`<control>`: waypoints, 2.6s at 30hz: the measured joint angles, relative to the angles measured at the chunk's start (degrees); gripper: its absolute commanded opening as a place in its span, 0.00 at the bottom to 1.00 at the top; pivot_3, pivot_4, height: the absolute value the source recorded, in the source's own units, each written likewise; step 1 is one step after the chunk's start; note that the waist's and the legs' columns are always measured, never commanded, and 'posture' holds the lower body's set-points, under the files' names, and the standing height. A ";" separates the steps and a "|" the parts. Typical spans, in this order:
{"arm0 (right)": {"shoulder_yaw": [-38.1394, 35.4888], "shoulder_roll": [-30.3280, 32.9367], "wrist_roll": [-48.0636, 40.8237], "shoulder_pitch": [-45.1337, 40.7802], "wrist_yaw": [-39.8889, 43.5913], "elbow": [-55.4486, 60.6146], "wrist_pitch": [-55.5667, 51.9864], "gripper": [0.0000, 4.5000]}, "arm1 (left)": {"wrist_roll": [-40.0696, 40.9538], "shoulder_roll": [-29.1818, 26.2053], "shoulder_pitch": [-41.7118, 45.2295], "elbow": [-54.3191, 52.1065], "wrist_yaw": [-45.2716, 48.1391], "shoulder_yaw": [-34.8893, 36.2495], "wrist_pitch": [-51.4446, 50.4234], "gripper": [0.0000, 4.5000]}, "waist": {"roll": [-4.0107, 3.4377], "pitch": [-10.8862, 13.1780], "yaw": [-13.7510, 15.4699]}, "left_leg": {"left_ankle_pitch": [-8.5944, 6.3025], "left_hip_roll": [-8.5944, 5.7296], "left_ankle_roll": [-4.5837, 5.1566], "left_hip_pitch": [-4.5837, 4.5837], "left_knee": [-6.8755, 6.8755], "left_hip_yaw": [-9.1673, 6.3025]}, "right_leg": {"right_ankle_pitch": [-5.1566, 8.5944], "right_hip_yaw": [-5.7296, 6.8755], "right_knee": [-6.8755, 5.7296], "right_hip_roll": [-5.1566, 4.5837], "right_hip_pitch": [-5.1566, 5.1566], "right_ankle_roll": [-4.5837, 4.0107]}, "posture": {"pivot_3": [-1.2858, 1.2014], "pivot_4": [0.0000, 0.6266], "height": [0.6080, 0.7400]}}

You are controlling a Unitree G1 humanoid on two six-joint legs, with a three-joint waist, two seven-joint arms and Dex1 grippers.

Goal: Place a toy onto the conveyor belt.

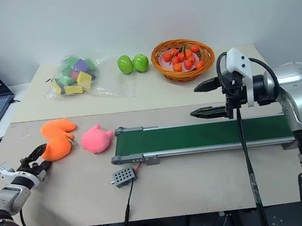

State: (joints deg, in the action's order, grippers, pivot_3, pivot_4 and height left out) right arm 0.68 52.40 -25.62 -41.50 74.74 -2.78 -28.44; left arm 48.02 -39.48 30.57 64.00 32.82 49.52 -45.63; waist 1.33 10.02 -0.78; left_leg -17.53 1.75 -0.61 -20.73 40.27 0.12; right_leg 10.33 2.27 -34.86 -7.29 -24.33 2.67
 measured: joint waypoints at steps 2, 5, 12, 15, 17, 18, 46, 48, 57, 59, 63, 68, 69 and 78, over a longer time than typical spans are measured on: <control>0.00 0.02 0.00 -0.09 0.00 0.01 0.00 1.00 | -0.66 -0.01 0.17 1.39 0.56 -0.21 1.01 0.35 | 0.00 0.00 -0.05 | 0.00 0.00 0.00 -0.01 -0.02 0.00 | 0.00 0.00 0.01 0.00 -0.01 0.00 | 0.52 0.24 0.99; 0.00 0.05 0.01 -0.16 -0.02 0.02 0.00 1.00 | -0.75 -0.41 0.55 2.77 1.93 -0.26 1.67 0.15 | -0.02 -0.01 -0.06 | 0.00 0.00 0.00 0.02 -0.03 0.01 | 0.00 0.00 0.00 0.00 -0.01 0.00 | 0.52 0.24 0.99; 0.01 0.04 0.08 -0.45 -0.06 0.02 0.00 1.00 | -1.31 -1.28 0.44 4.34 4.68 -0.81 2.84 0.15 | -0.06 -0.03 -0.22 | 0.03 0.01 -0.04 0.10 -0.08 0.02 | 0.00 -0.01 -0.05 0.00 0.01 0.00 | 0.52 0.24 0.99; 0.02 -0.07 0.14 -0.53 -0.06 0.00 0.01 1.00 | -2.70 -1.40 0.05 4.12 8.06 -2.43 3.27 0.15 | -0.06 -0.03 -0.21 | 0.04 0.01 -0.06 0.08 -0.11 0.02 | 0.00 -0.01 -0.04 0.00 -0.01 0.00 | 0.52 0.24 0.99; 0.05 -0.34 0.16 -0.57 -0.06 -0.04 0.02 1.00 | -3.21 -1.32 -0.79 2.12 11.97 -4.11 3.18 0.15 | -0.01 -0.01 -0.20 | 0.05 0.02 -0.08 0.01 -0.10 0.02 | 0.00 0.00 -0.03 0.00 -0.05 0.00 | 0.52 0.24 0.99; 0.06 -0.52 0.20 -0.58 -0.06 -0.10 0.03 1.00 | -3.21 -1.15 -1.20 -0.44 14.69 -4.83 3.02 0.15 | 0.05 0.02 -0.20 | 0.05 0.02 -0.09 -0.04 -0.09 0.01 | 0.00 0.01 -0.03 0.00 -0.08 0.00 | 0.52 0.24 0.99; -0.15 -3.67 1.79 1.88 -1.83 0.23 0.62 1.00 | -55.24 5.06 0.52 -63.83 -4.49 -55.97 57.20 0.15 | 0.16 0.04 0.20 | 0.04 -0.02 -0.06 -0.36 -0.06 -0.04 | -0.03 0.00 0.40 0.00 -0.16 0.00 | 0.52 0.24 0.99; -0.69 -3.59 1.75 2.22 -2.11 0.86 0.54 1.00 | -60.84 3.38 0.03 -62.90 -7.19 -56.26 65.13 0.15 | 0.16 0.04 0.41 | 0.04 -0.01 -0.05 -0.37 -0.05 -0.04 | -0.04 0.00 0.40 0.00 -0.16 0.01 | 0.52 0.24 0.99; -3.05 -2.45 -0.50 3.60 -2.26 2.41 -1.75 1.00 | -88.93 -1.29 -10.58 -62.56 -27.50 -59.40 89.97 0.15 | 0.09 0.03 1.02 | -0.01 0.00 0.03 -0.39 -0.08 0.00 | -0.10 0.01 0.52 0.00 -0.15 0.09 | 0.52 0.24 0.99; -3.13 -2.45 -0.52 3.63 -2.31 2.66 -2.02 1.00 | -94.14 -1.27 -11.53 -61.59 -31.72 -59.77 90.87 0.15 | 0.08 0.03 1.29 | -0.01 0.00 0.03 -0.37 -0.08 0.00 | -0.11 0.02 0.55 0.00 -0.15 0.09 | 0.52 0.24 0.99; -3.41 -2.45 -0.61 3.85 -2.36 3.47 -2.17 1.00 | -100.51 -1.31 -12.34 -58.50 -38.23 -60.41 90.76 0.15 | 0.08 0.03 1.48 | -0.01 0.01 0.03 -0.36 -0.06 0.00 | -0.11 0.02 0.63 0.00 -0.14 0.09 | 0.52 0.24 0.99; -3.59 -2.44 -0.74 4.10 -2.69 3.93 -2.83 1.00 | -105.09 -1.31 -11.77 -52.32 -44.16 -62.58 90.29 0.15 | 0.07 0.03 1.45 | -0.01 0.01 0.03 -0.37 -0.07 0.01 | -0.13 0.02 0.44 0.00 -0.15 0.11 | 0.52 0.24 0.99; -3.68 -2.43 -0.89 4.23 -2.76 4.30 -3.17 1.00 | -105.69 -1.31 -11.52 -50.88 -45.45 -63.28 90.48 0.15 | 0.08 0.03 1.45 | -0.01 0.01 0.03 -0.37 -0.06 0.01 | -0.13 0.02 0.43 0.00 -0.15 0.11 | 0.52 0.24 0.99; -3.79 -1.49 -2.58 4.42 -2.86 5.19 -4.27 1.00 | -108.60 -1.67 -8.52 -44.23 -52.05 -68.99 92.78 0.15 | 0.07 0.02 1.45 | -0.01 0.01 0.03 -0.34 -0.03 0.01 | -0.13 0.02 0.34 0.00 -0.13 0.11 | 0.52 0.24 0.99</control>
State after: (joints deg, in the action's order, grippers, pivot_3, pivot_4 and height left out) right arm -3.11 50.91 -28.20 -37.09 71.88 2.42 -32.71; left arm -60.57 -41.15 22.05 19.77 -19.23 -19.47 47.15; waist 1.40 10.05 0.68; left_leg -17.53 1.75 -0.58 -21.07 40.23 0.13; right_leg 10.20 2.29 -34.51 -7.29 -24.47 2.78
